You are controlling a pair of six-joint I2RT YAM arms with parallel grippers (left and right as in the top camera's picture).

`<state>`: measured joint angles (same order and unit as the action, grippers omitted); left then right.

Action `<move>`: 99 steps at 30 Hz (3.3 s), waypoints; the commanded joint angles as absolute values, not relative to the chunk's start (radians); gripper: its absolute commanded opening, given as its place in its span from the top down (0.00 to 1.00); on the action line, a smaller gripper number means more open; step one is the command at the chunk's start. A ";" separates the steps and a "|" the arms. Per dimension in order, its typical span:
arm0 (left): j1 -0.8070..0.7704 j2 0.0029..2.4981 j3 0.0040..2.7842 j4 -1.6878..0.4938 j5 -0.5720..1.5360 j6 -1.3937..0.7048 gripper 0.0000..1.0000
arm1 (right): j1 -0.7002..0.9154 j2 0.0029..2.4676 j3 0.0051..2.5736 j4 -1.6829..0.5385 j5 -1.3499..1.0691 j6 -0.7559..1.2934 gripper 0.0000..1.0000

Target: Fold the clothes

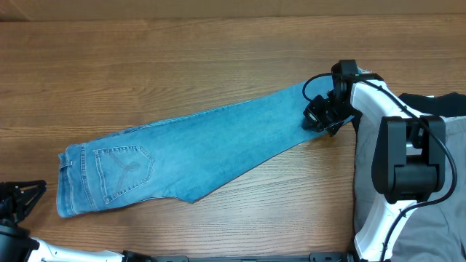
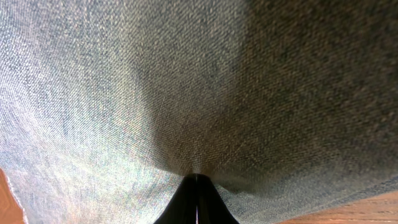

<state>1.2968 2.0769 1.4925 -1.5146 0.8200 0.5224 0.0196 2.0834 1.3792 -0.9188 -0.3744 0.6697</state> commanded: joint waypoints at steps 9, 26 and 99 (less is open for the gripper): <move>1.099 2.049 1.507 -1.288 0.835 0.515 0.48 | -0.012 2.159 1.316 -0.947 -0.158 0.681 0.96; 1.035 2.049 1.507 -1.254 0.625 0.403 0.48 | -0.013 2.159 1.316 -0.955 -0.157 0.673 0.96; 1.015 2.053 1.390 -1.123 0.603 0.216 0.43 | -0.013 2.159 1.316 -0.963 -0.157 0.655 0.96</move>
<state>1.0271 2.0769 1.4170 -1.1351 0.6044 0.2119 0.0185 2.0830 1.3800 -0.9367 -0.3664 0.6544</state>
